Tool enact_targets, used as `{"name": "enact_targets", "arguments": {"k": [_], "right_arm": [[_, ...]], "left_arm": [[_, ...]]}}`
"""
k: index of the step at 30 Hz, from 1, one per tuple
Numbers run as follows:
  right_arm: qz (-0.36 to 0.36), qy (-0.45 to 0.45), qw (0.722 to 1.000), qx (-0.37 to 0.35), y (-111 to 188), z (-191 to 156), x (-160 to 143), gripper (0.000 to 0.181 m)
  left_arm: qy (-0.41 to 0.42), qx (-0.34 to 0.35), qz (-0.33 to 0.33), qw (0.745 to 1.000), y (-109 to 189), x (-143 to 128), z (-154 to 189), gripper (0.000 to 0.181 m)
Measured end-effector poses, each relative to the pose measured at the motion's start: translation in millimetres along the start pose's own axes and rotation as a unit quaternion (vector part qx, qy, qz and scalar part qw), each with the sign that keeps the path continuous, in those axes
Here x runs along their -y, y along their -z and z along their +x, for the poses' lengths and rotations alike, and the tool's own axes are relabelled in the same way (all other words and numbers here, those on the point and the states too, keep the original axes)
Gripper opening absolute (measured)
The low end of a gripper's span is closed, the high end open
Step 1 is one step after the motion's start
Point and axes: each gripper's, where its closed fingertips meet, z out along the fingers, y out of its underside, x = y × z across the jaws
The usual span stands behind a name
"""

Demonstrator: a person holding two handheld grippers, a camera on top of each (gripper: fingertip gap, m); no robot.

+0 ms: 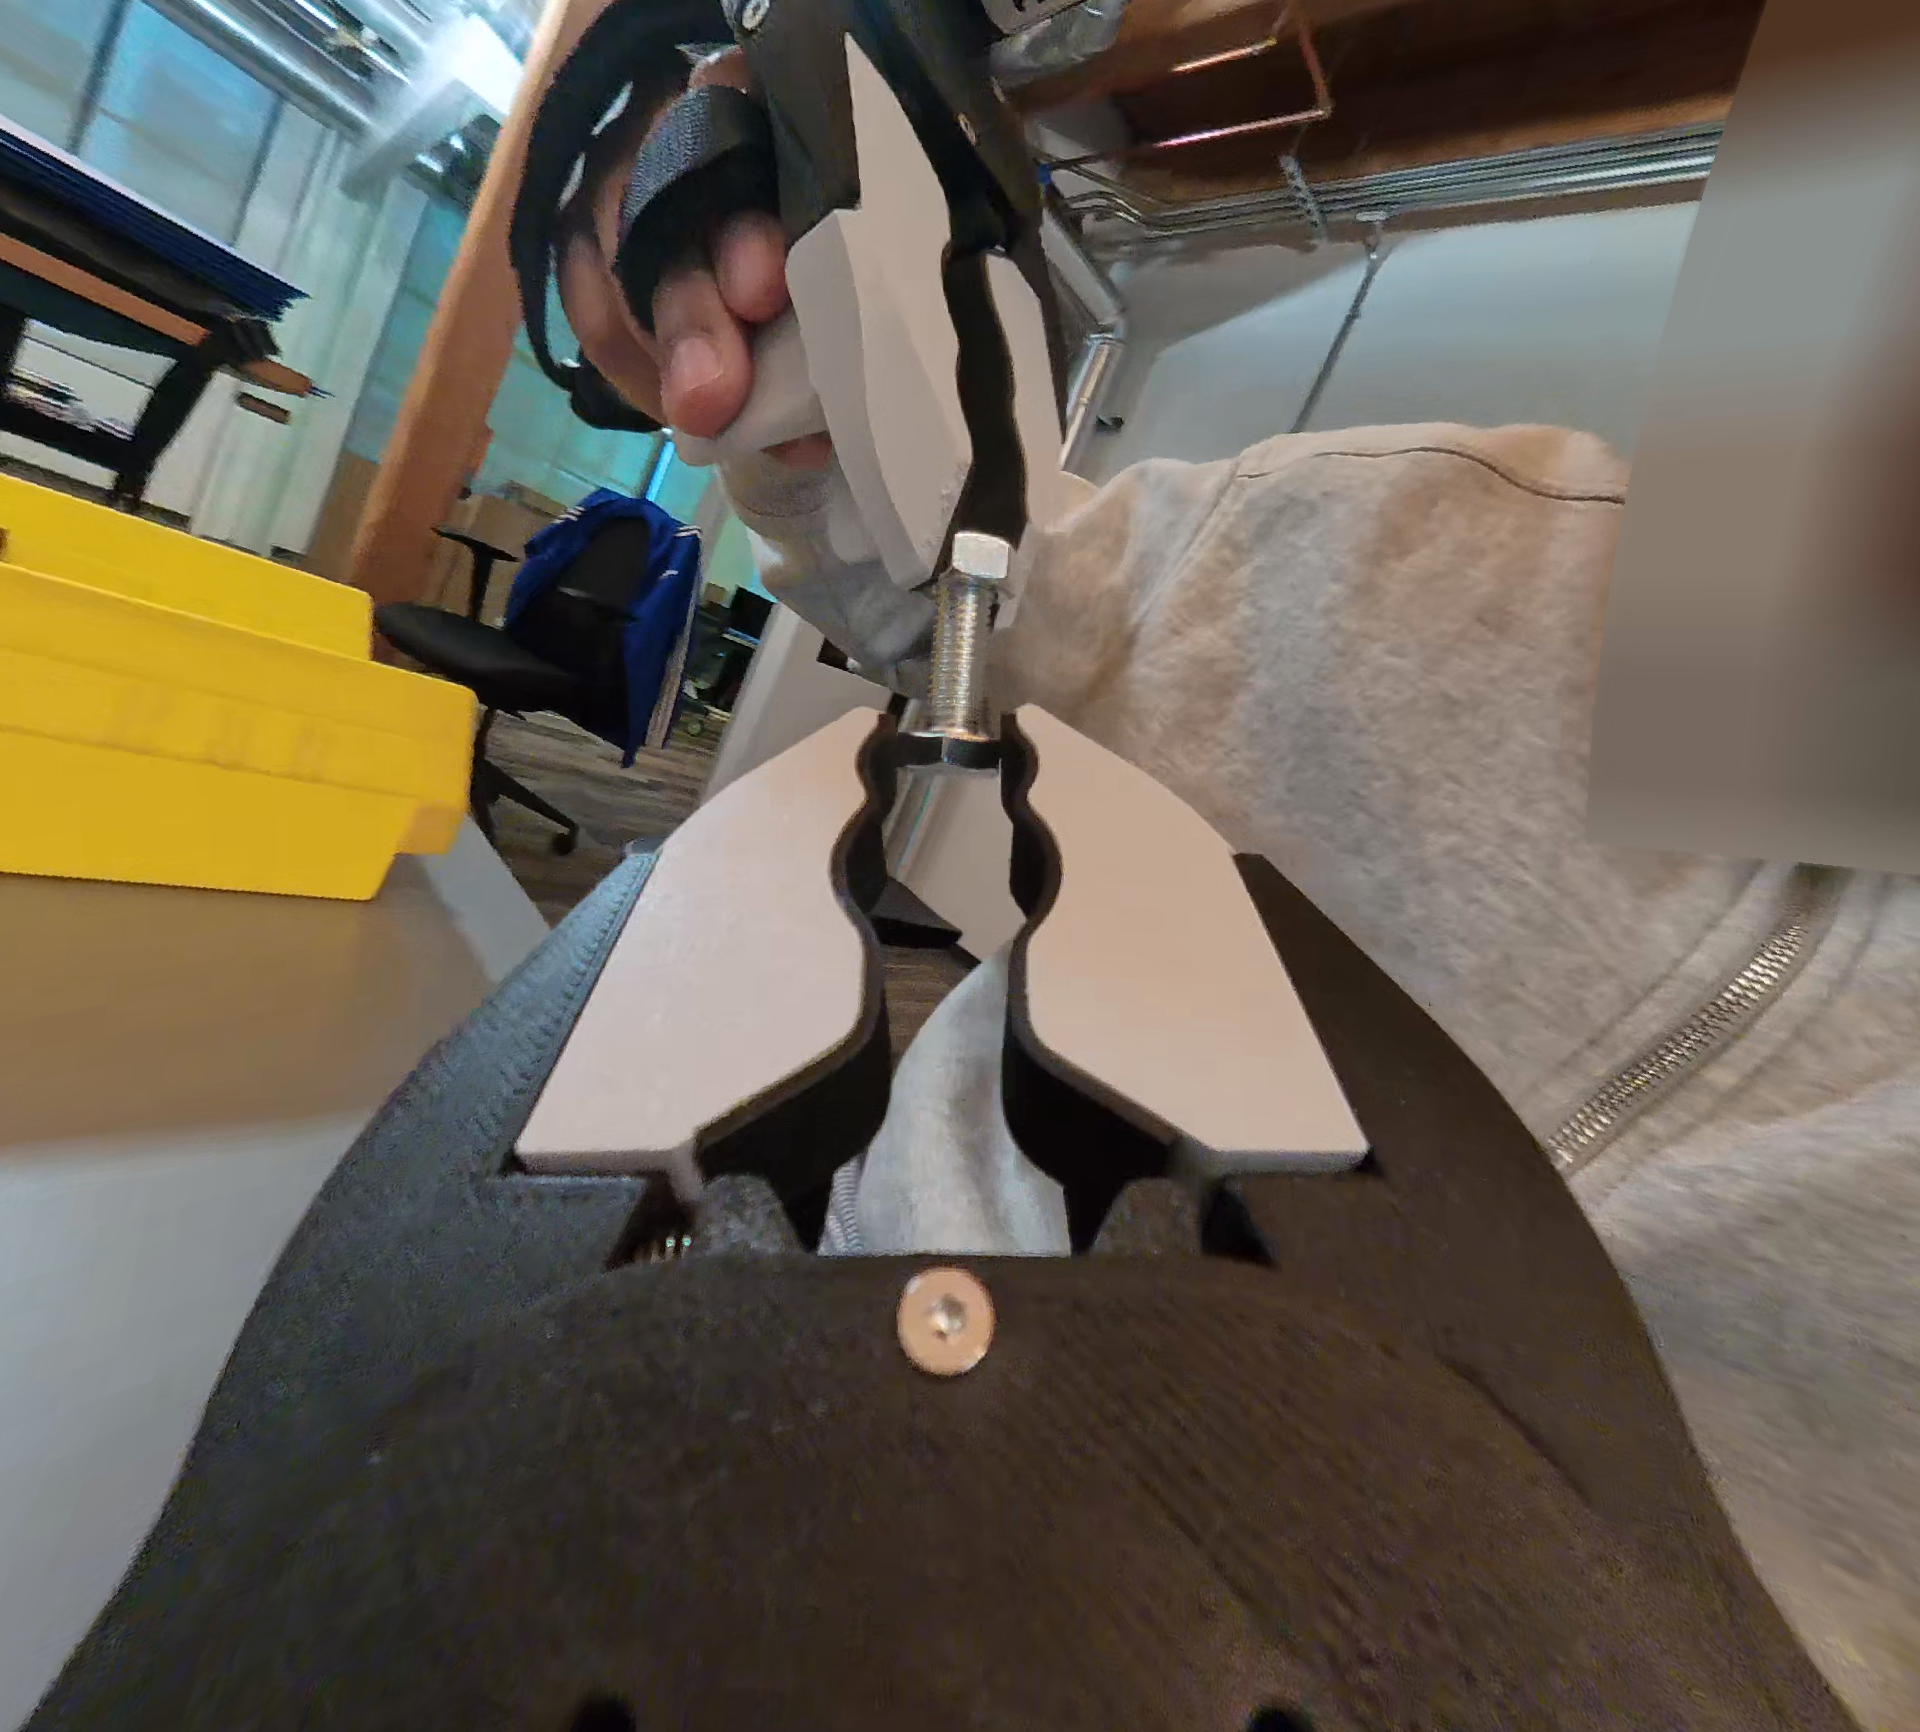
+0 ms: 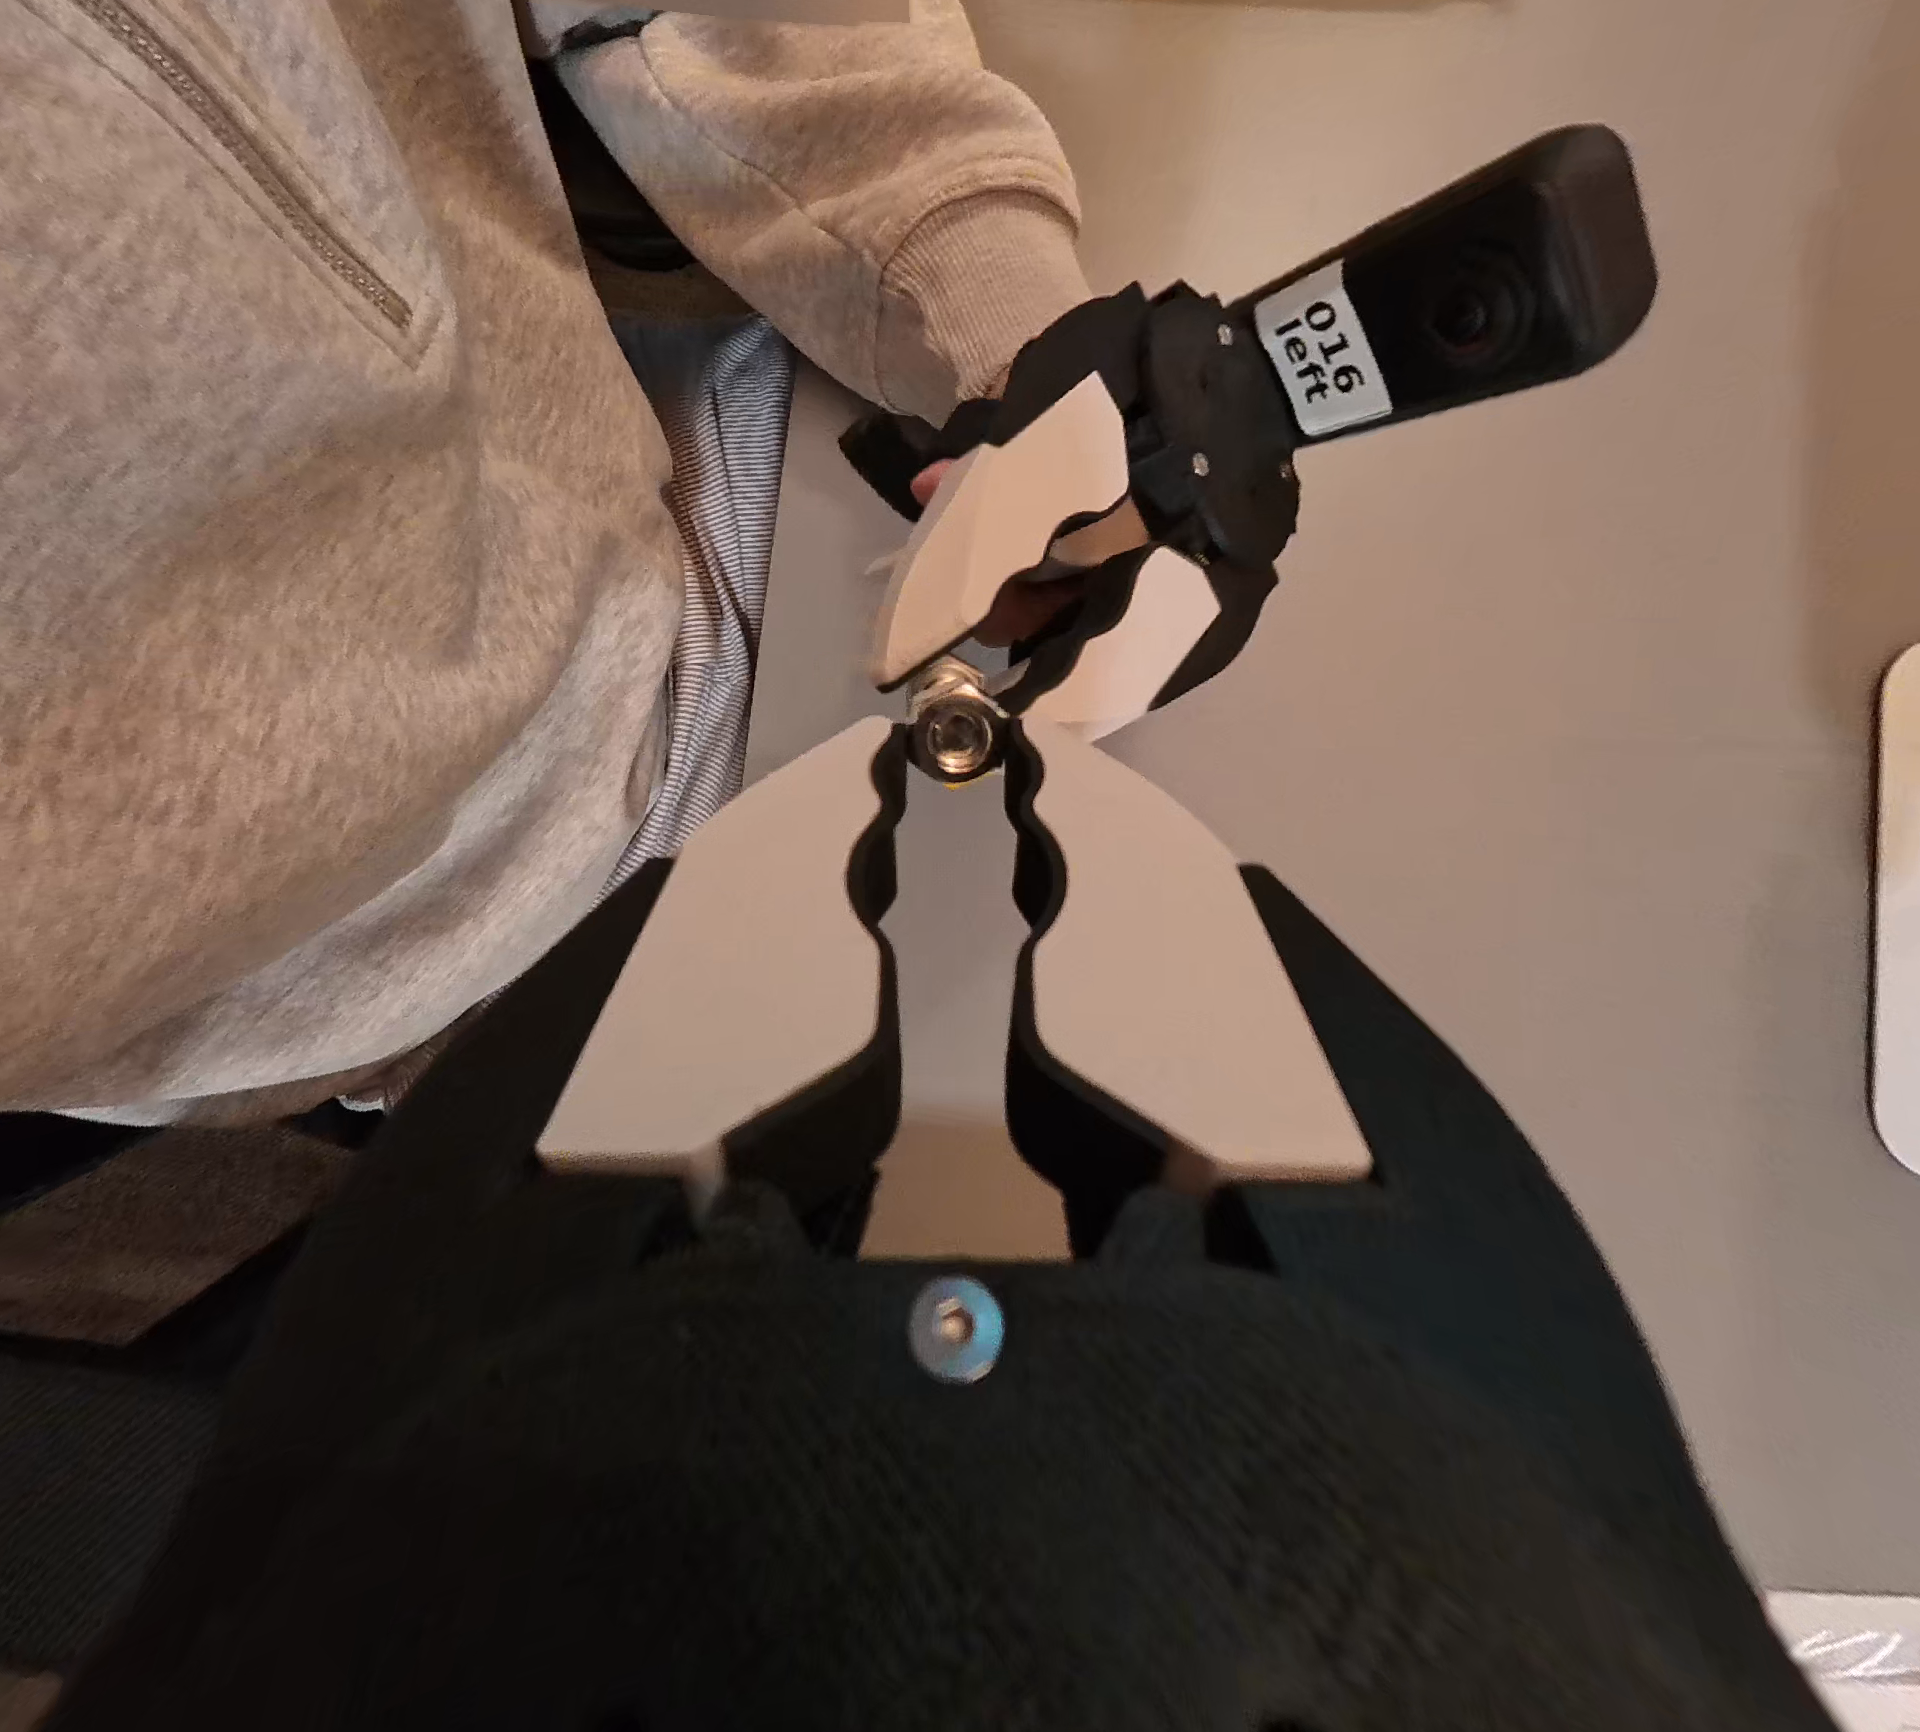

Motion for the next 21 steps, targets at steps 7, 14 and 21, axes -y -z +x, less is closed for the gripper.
{"name": "enact_targets", "arguments": {"k": [7, 14, 21], "right_arm": [[-0.042, -0.058, 0.996, -0.049, 1.9, 19.4, -16.7, 0.018], [-0.084, -0.209, 0.968, -0.108, -2.4, 41.6, -39.0, 0.018], [-0.079, -0.269, 0.952, -0.125, -8.4, 48.3, -37.1, 0.018]], "left_arm": [[-0.107, 0.138, 0.017, 0.985, 10.9, 12.8, -29.8, 0.051], [-0.285, 0.322, -0.047, 0.902, 28.6, 16.5, -60.1, 0.042], [-0.322, 0.354, -0.098, 0.873, 25.3, 3.1, -69.2, 0.027]]}}
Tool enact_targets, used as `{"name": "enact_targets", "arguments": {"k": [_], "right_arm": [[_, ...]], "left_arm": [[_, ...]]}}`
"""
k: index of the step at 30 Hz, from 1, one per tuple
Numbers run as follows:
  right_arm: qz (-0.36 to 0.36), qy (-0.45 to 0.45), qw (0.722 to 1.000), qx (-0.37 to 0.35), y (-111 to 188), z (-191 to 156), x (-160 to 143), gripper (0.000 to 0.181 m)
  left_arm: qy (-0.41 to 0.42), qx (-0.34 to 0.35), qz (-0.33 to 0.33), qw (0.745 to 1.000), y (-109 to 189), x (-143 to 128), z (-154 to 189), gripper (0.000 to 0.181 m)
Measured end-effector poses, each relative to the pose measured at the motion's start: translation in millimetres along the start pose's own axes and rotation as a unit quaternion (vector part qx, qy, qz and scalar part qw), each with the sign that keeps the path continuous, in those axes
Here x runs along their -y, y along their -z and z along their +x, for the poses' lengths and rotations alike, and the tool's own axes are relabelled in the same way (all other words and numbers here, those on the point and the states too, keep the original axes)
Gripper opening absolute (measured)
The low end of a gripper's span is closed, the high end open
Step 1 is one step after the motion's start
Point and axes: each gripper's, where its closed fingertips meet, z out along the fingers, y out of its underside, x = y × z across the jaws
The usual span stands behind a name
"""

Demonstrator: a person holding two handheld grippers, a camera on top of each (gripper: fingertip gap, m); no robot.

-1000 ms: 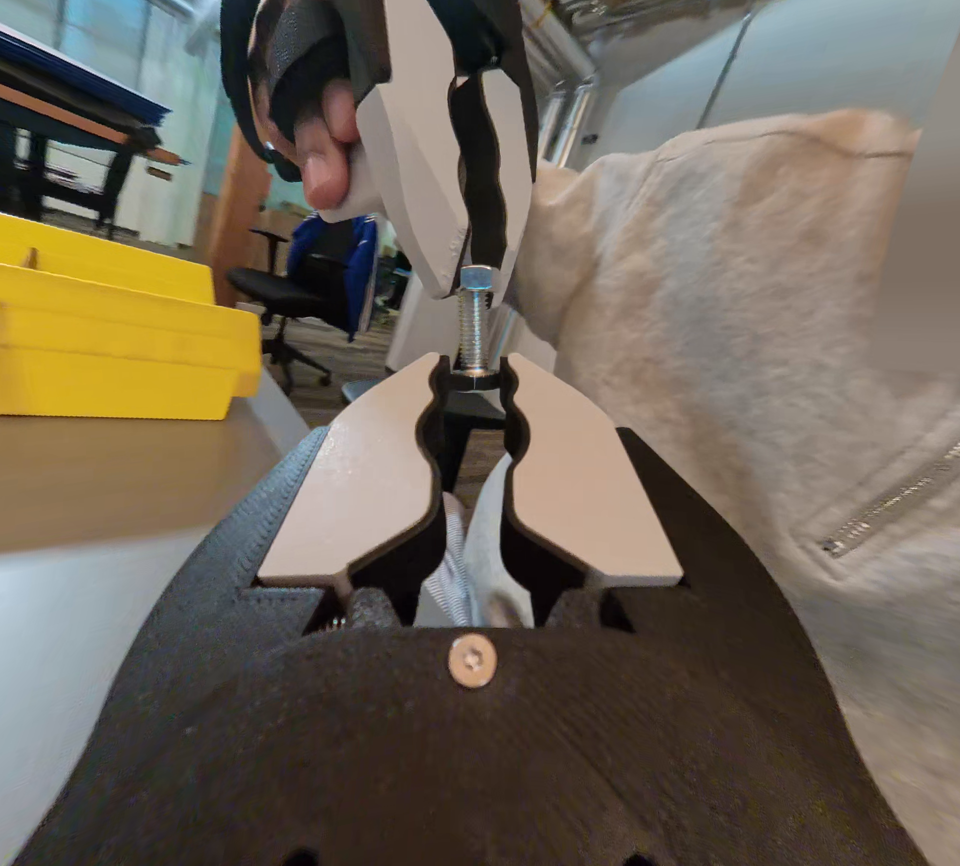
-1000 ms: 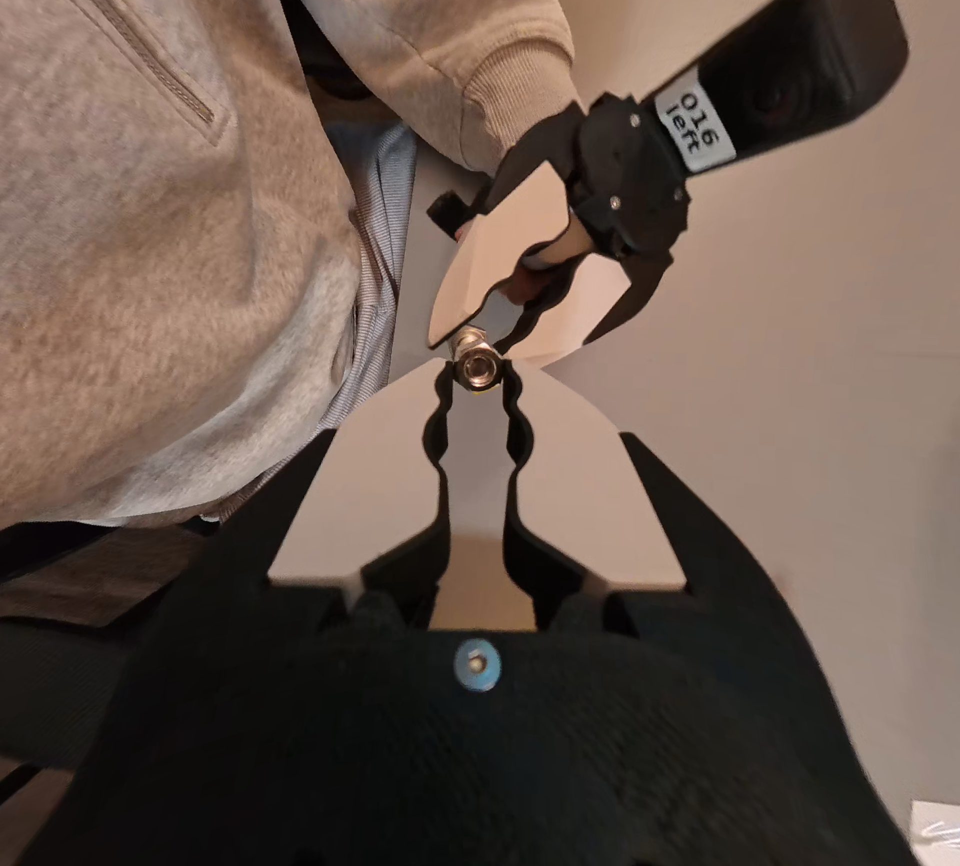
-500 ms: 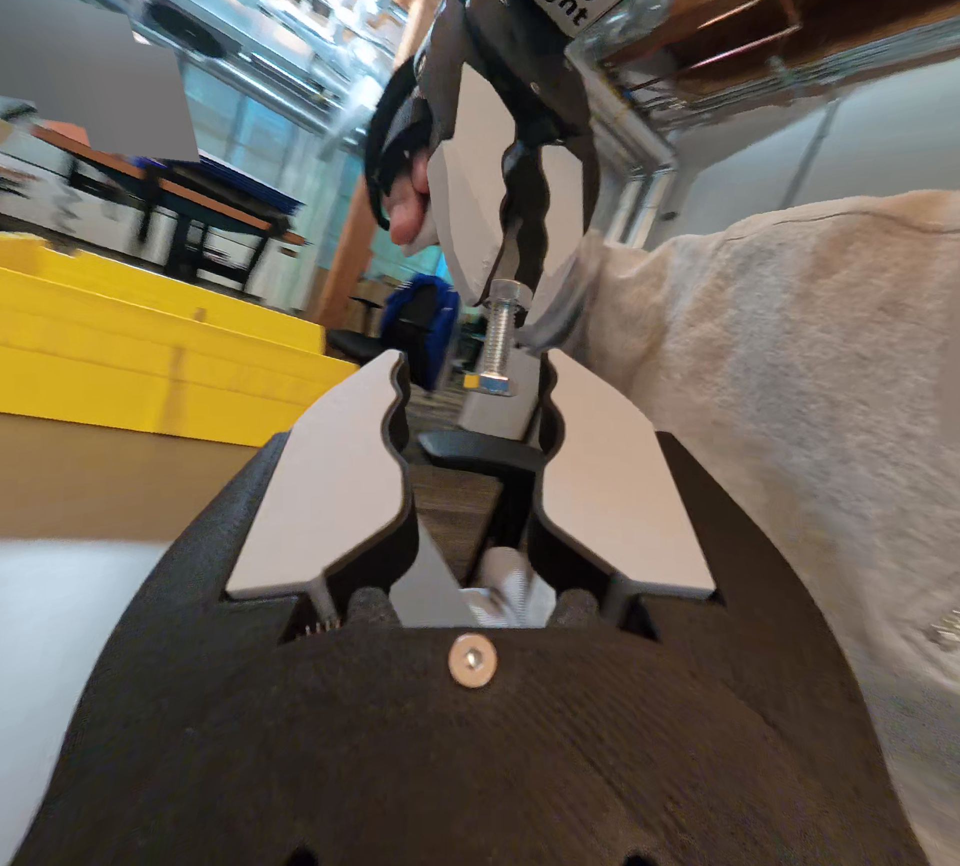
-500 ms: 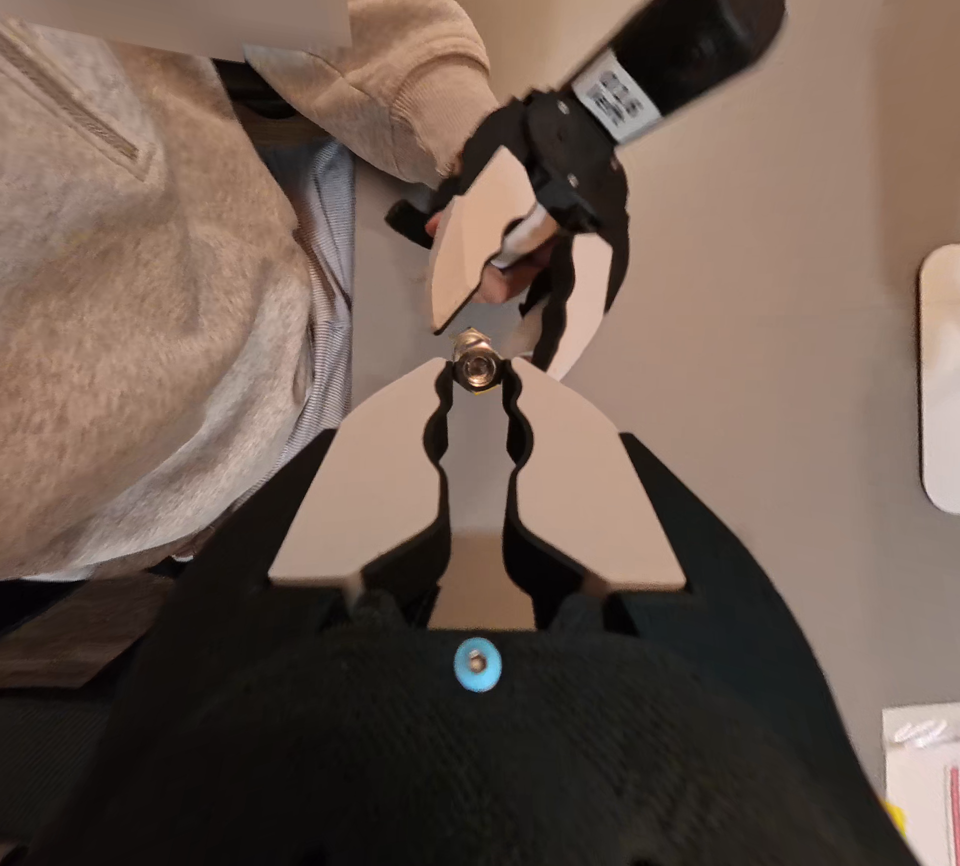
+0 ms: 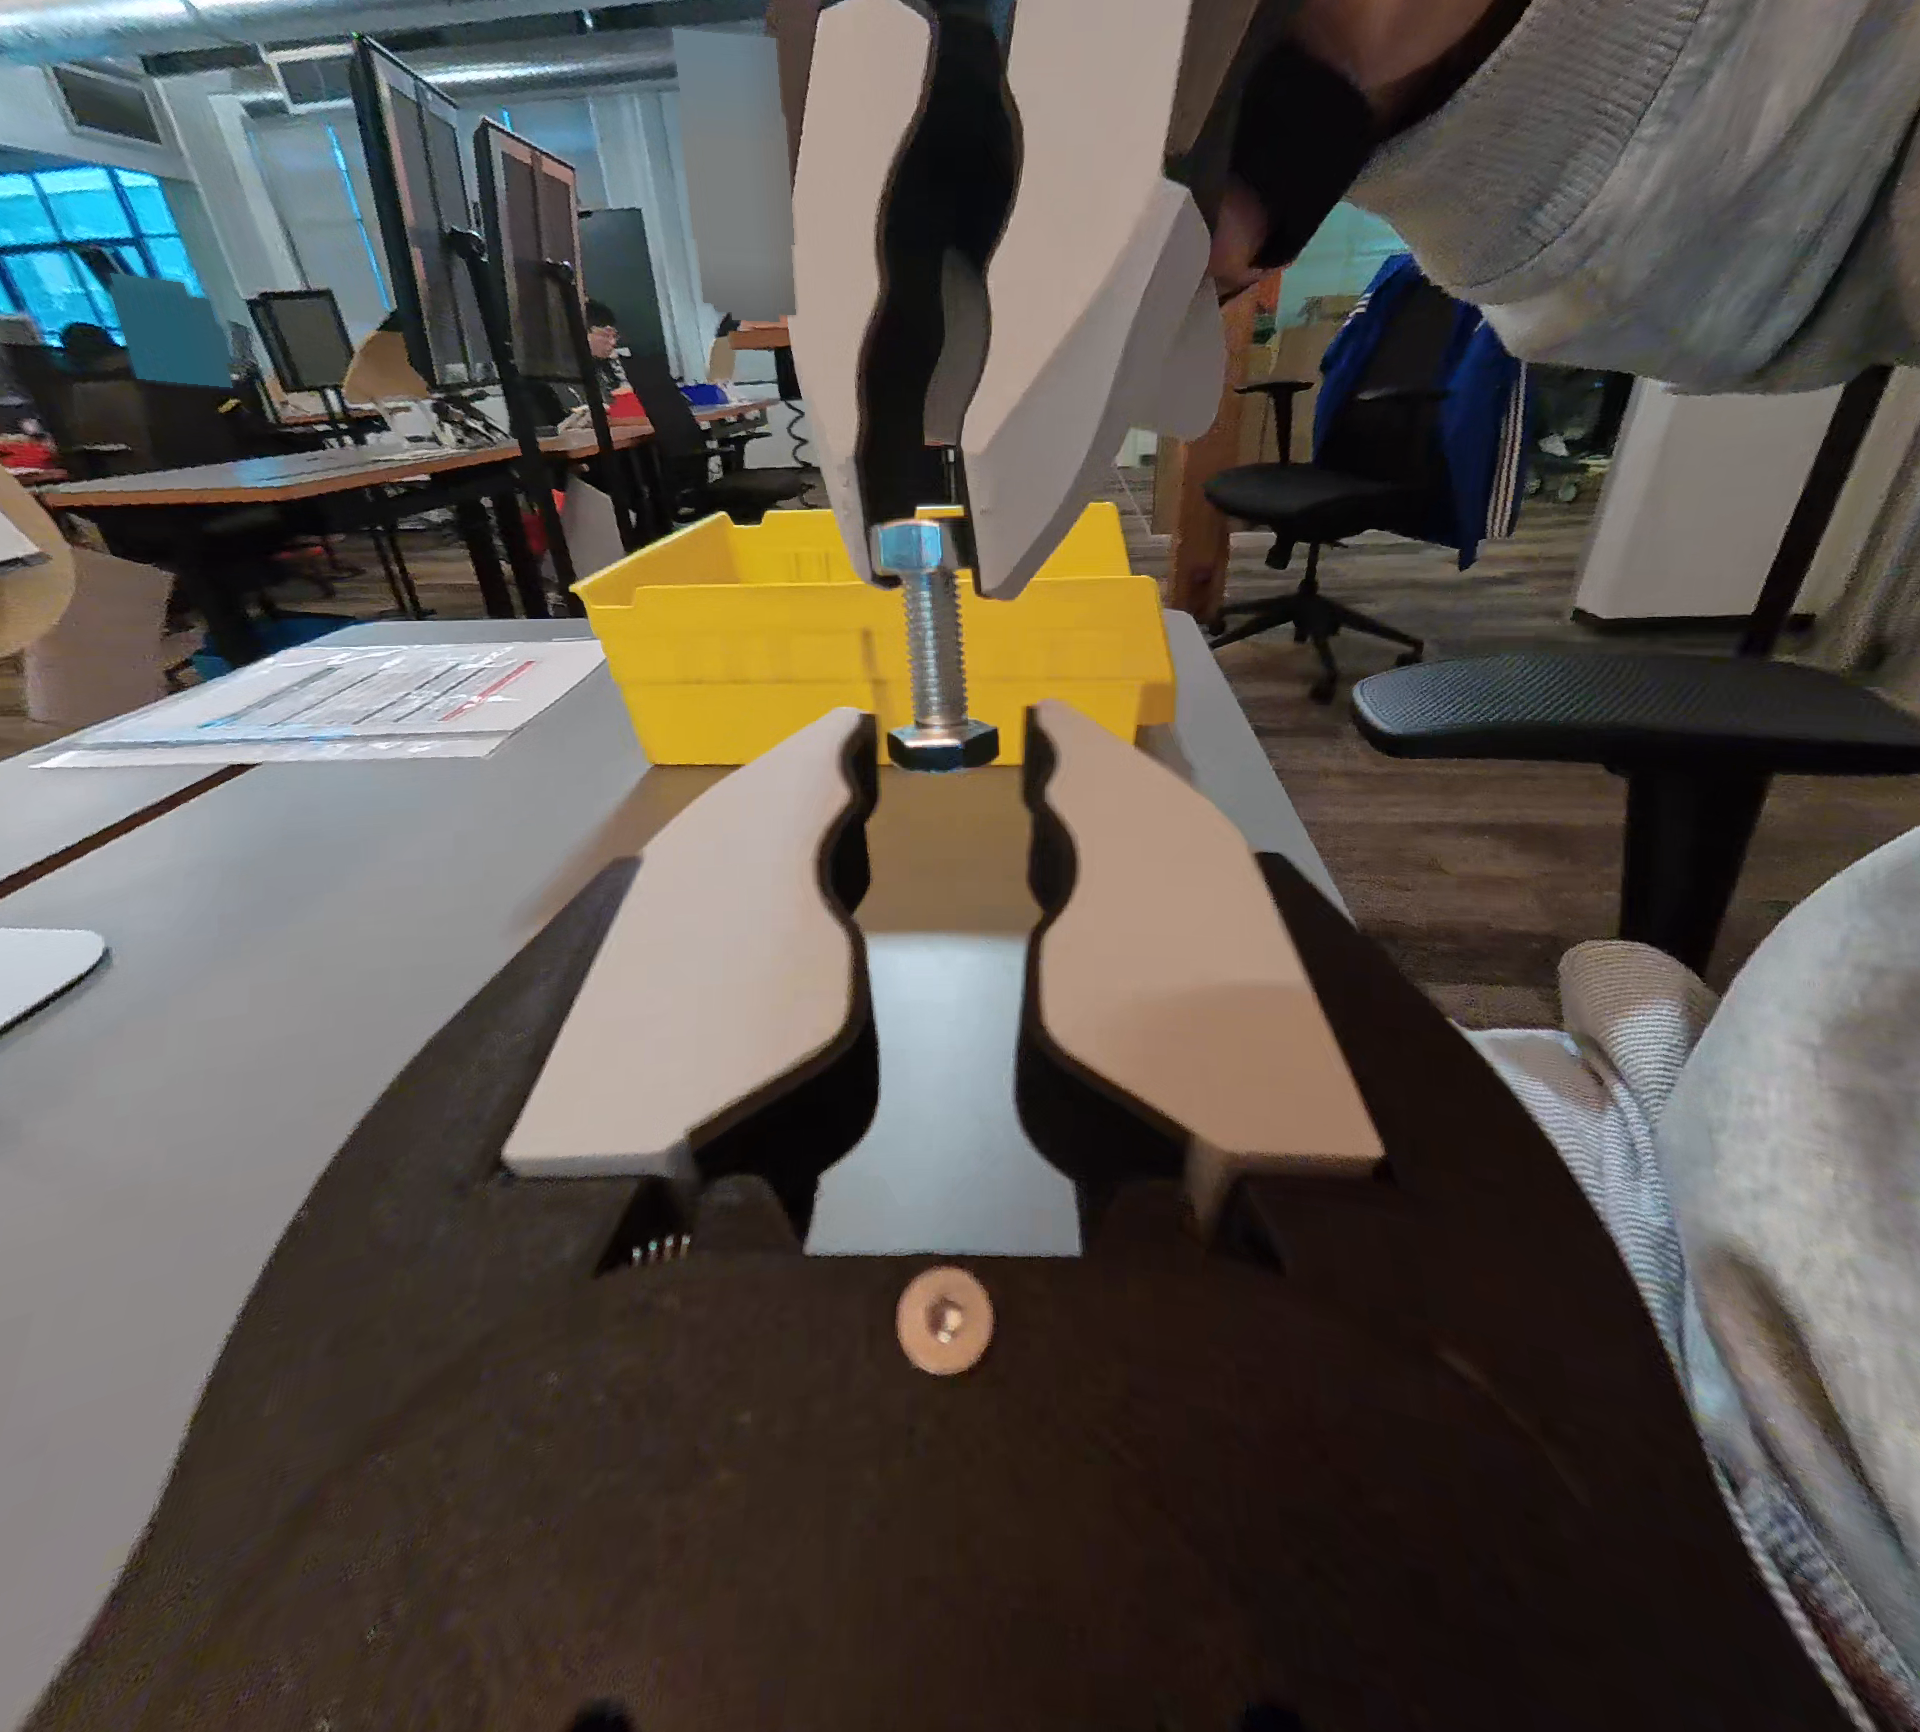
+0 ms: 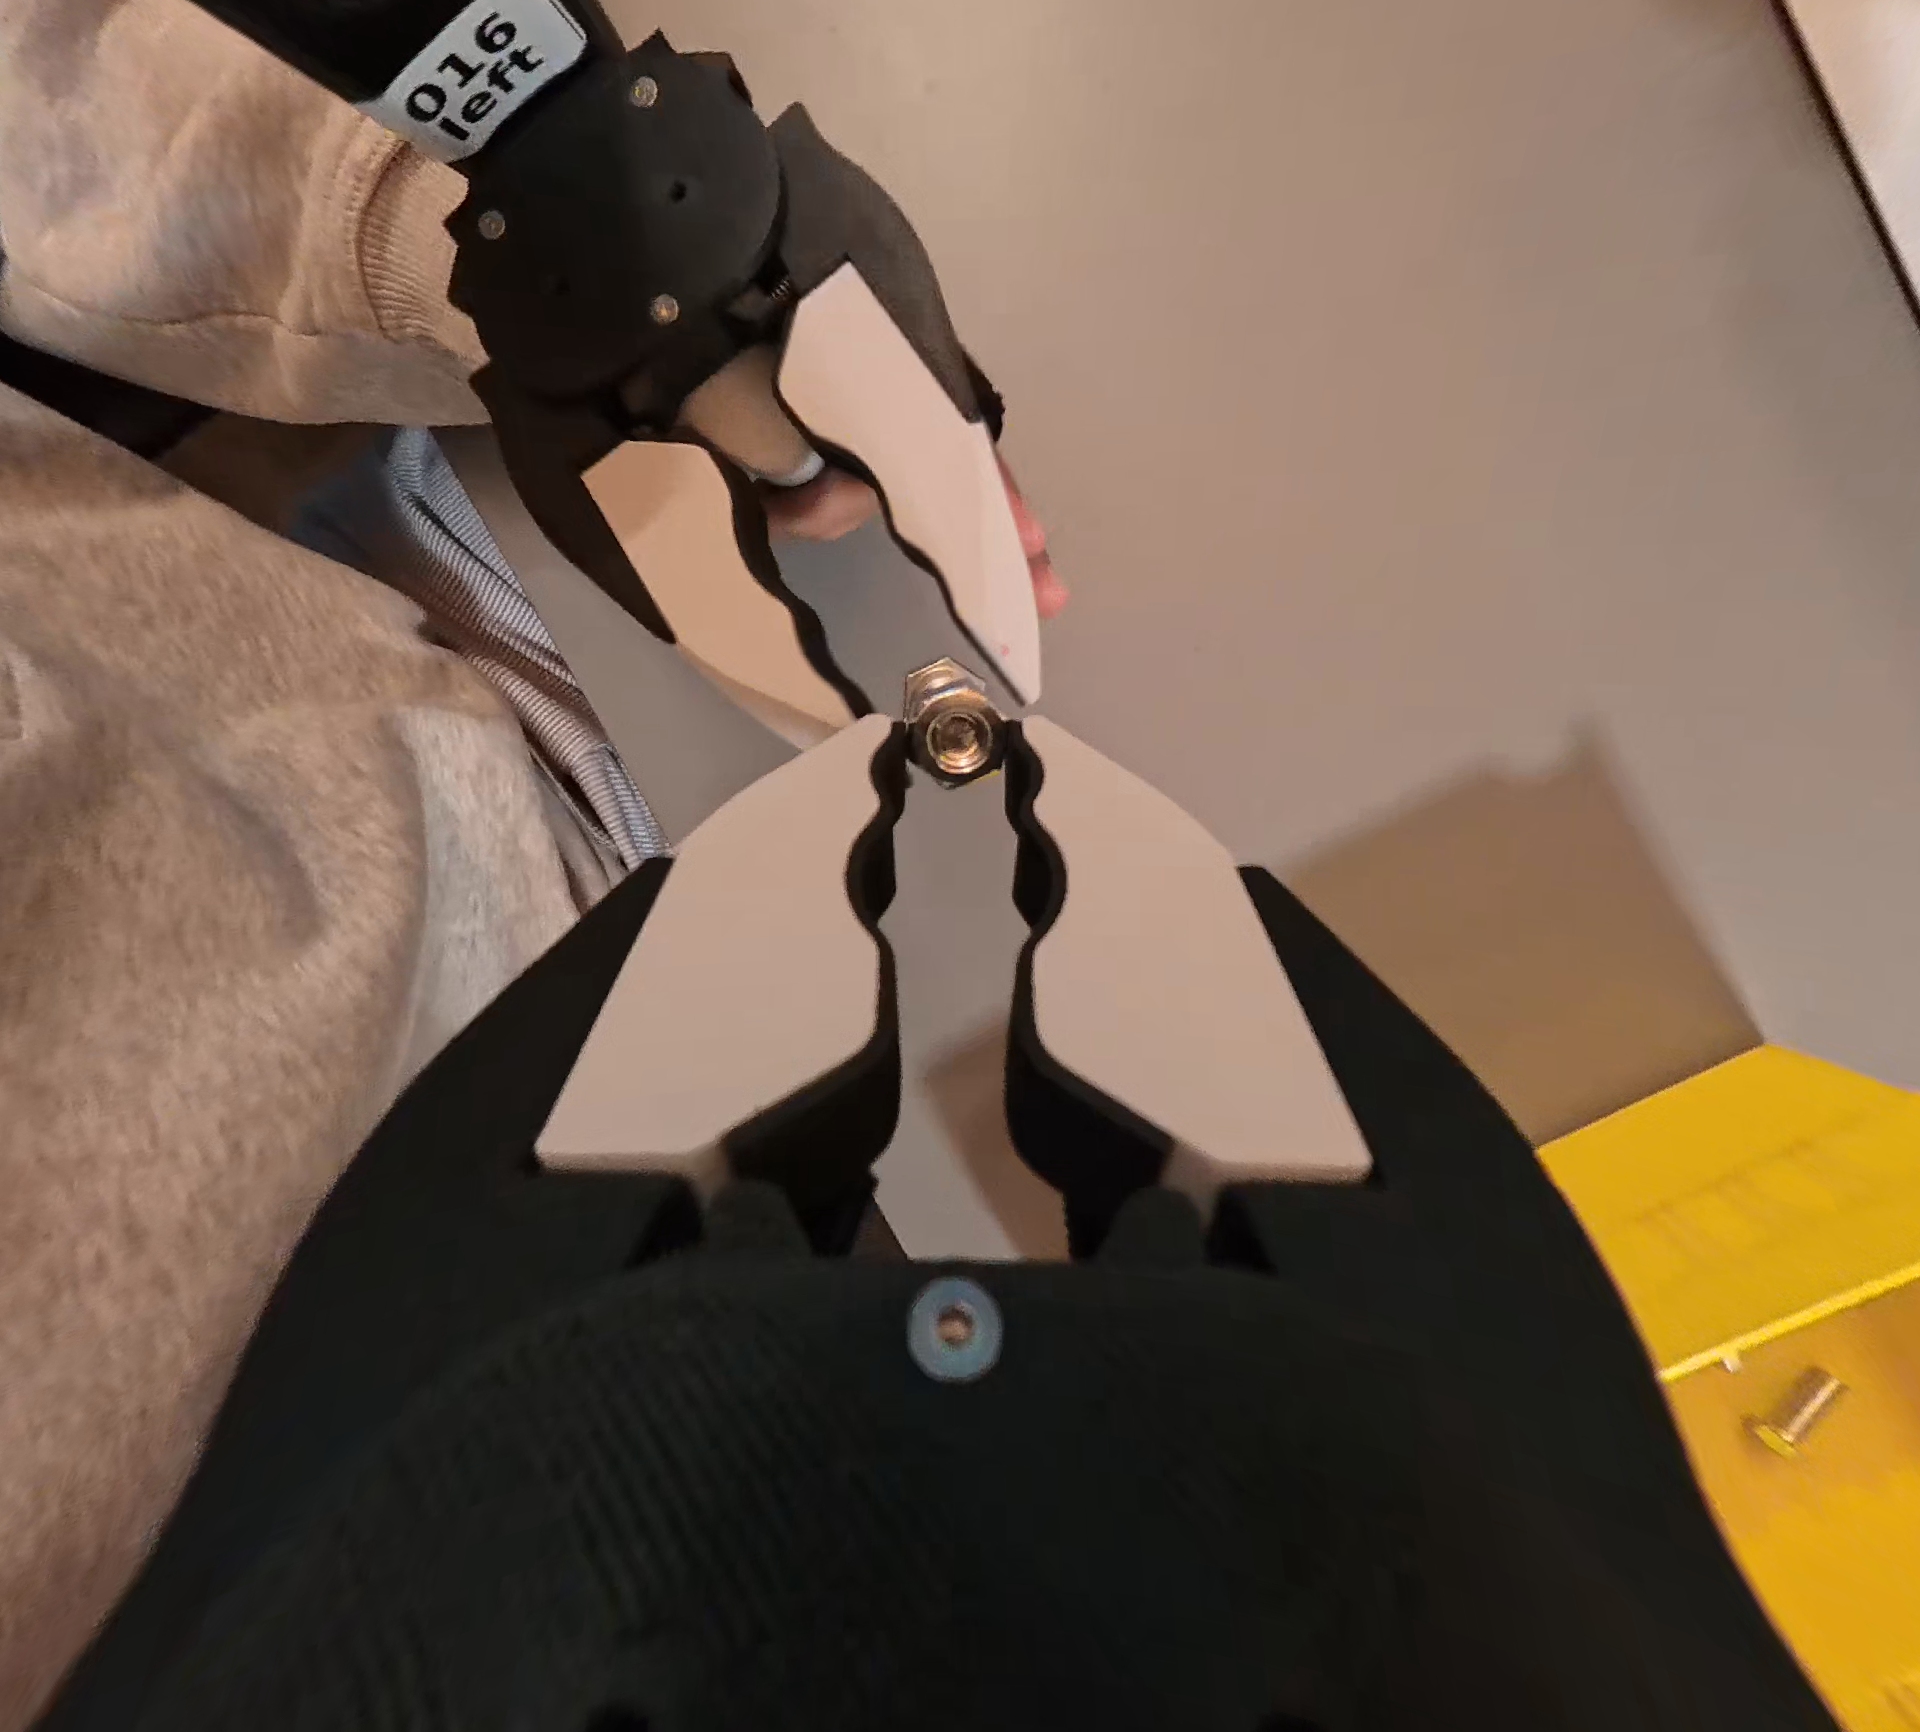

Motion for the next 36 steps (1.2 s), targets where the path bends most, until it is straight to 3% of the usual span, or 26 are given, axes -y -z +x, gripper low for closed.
{"name": "enact_targets", "arguments": {"k": [6, 11, 15, 20, 22, 25, 27, 31, 36], "right_arm": [[-0.021, 0.093, 0.995, 0.022, 0.4, -12.1, -2.5, 0.018], [-0.022, 0.217, 0.972, 0.085, 5.9, -34.3, -13.6, 0.018], [-0.001, 0.245, 0.959, 0.139, 10.3, -50.5, -18.1, 0.018], [0.032, 0.256, 0.954, 0.15, 14.6, -58.7, -12.8, 0.018], [0.033, 0.247, 0.96, 0.13, 14.3, -53.4, -10.5, 0.018], [0.024, 0.214, 0.973, 0.082, 11.5, -36.6, -7.9, 0.018], [0.009, 0.182, 0.982, 0.053, 8.4, -25.6, -9.2, 0.018], [-0.015, 0.099, 0.995, 0.001, -0.2, -9.5, -11.1, 0.018], [-0.007, 0.013, 1.0, 0.0, -4.9, -6.5, -6.8, 0.018]], "left_arm": [[-0.001, -0.042, -0.009, 0.999, -1.0, -0.5, 11.9, 0.021], [0.067, -0.16, -0.001, 0.985, 2.9, 2.8, 41.2, 0.021], [0.15, -0.266, 0.005, 0.952, 12.1, 9.2, 63.0, 0.021], [0.244, -0.341, 0.027, 0.908, 22.5, 20.5, 69.8, 0.02], [0.23, -0.309, 0.035, 0.922, 18.7, 18.0, 63.0, 0.021], [0.205, -0.255, 0.025, 0.945, 10.0, 11.6, 52.5, 0.055], [0.178, -0.204, 0.019, 0.962, 4.1, 6.8, 42.4, 0.064], [0.111, -0.105, 0.016, 0.988, -1.0, 1.9, 21.0, 0.055], [0.066, -0.05, -0.012, 0.997, -4.2, -6.8, 10.9, 0.033]]}}
